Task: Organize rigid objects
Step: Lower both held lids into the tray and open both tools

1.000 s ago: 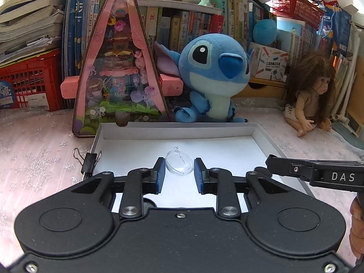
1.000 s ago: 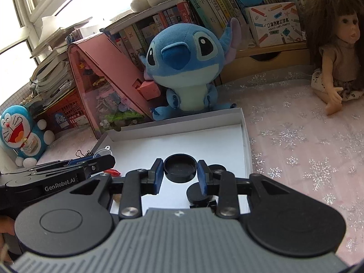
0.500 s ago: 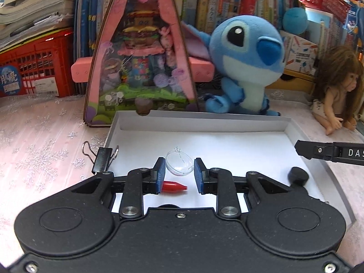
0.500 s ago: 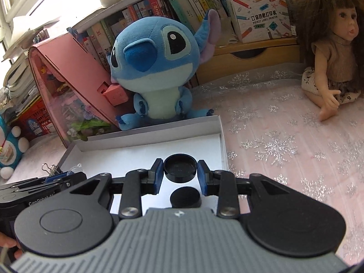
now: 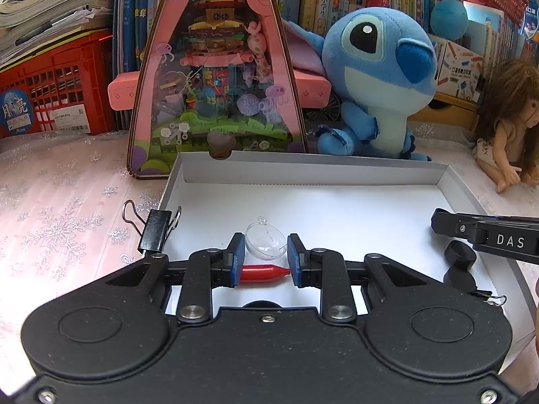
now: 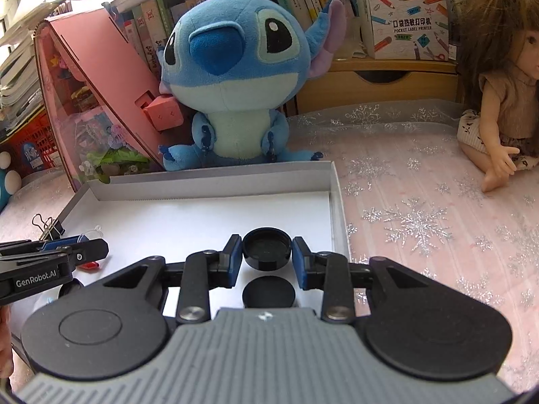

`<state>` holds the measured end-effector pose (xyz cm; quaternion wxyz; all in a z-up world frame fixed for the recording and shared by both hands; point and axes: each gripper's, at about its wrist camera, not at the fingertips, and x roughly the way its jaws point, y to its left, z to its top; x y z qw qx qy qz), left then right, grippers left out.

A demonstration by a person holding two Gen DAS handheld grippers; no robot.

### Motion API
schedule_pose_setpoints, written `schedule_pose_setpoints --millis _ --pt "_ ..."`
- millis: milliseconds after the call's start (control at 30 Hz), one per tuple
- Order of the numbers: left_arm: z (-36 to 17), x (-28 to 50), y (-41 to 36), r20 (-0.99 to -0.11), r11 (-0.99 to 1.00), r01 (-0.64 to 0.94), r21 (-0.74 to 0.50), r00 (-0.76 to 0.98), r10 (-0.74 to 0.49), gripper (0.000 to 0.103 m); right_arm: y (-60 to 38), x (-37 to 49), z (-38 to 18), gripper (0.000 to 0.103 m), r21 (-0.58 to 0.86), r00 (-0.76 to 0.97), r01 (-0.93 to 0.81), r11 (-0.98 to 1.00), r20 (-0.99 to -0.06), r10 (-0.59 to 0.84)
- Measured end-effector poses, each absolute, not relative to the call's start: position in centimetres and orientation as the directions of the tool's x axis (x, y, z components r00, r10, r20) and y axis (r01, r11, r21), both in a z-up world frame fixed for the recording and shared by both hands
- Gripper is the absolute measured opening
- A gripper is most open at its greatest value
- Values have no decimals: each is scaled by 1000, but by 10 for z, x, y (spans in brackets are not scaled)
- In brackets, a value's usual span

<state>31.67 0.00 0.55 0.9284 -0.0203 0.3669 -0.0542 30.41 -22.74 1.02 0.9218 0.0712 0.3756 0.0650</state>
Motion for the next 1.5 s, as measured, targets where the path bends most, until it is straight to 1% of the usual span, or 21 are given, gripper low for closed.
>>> schedule_pose_setpoints --millis 333,733,867,900,933,967,1000,1033,1100,1233,1300,1333,1400,1500 --pt "4 320 -1 -692 995 74 -67 715 -99 25 -223 305 6 38 150 696 -83 985 -699 165" --pt "4 319 -3 -694 996 73 -55 714 -90 26 -223 305 6 38 149 694 -85 985 -701 166" --pt "4 319 -3 -694 996 72 -52 715 -87 26 -223 305 6 43 155 699 -79 985 -696 166" --pt "4 318 -3 -694 996 74 -49 715 -87 29 -224 304 7 50 159 702 -75 984 -693 165" --pt "4 317 -4 -694 996 76 -45 715 -86 31 -225 304 7 55 162 705 -70 984 -690 164" --pt "5 316 -4 -694 996 78 -41 715 -84 37 -226 303 8 56 165 708 -66 984 -687 163" --pt "6 315 -5 -691 996 78 -35 719 -81 40 -226 302 9 58 166 712 -64 984 -684 162" --pt "7 313 -5 -687 996 79 -30 722 -78 41 -226 301 10 59 164 717 -61 985 -679 157" --pt "8 310 -6 -685 997 78 -29 724 -77 46 -227 297 14 66 159 730 -58 985 -666 151" --pt "12 301 -8 -678 996 83 -19 731 -74 55 -229 288 22 70 161 746 -56 985 -649 148" --pt "17 296 -9 -674 996 82 -16 735 -72 62 -229 283 27 74 155 759 -59 986 -635 145" --pt "19 294 -10 -672 996 82 -17 737 -72 63 -229 280 30 75 151 764 -60 987 -629 143" --pt "24 288 -11 -665 996 83 -17 743 -74 70 -229 274 36 77 146 775 -63 987 -616 141" --pt "34 276 -14 -644 996 92 -6 761 -74 77 -228 264 44 81 134 787 -67 989 -602 135"
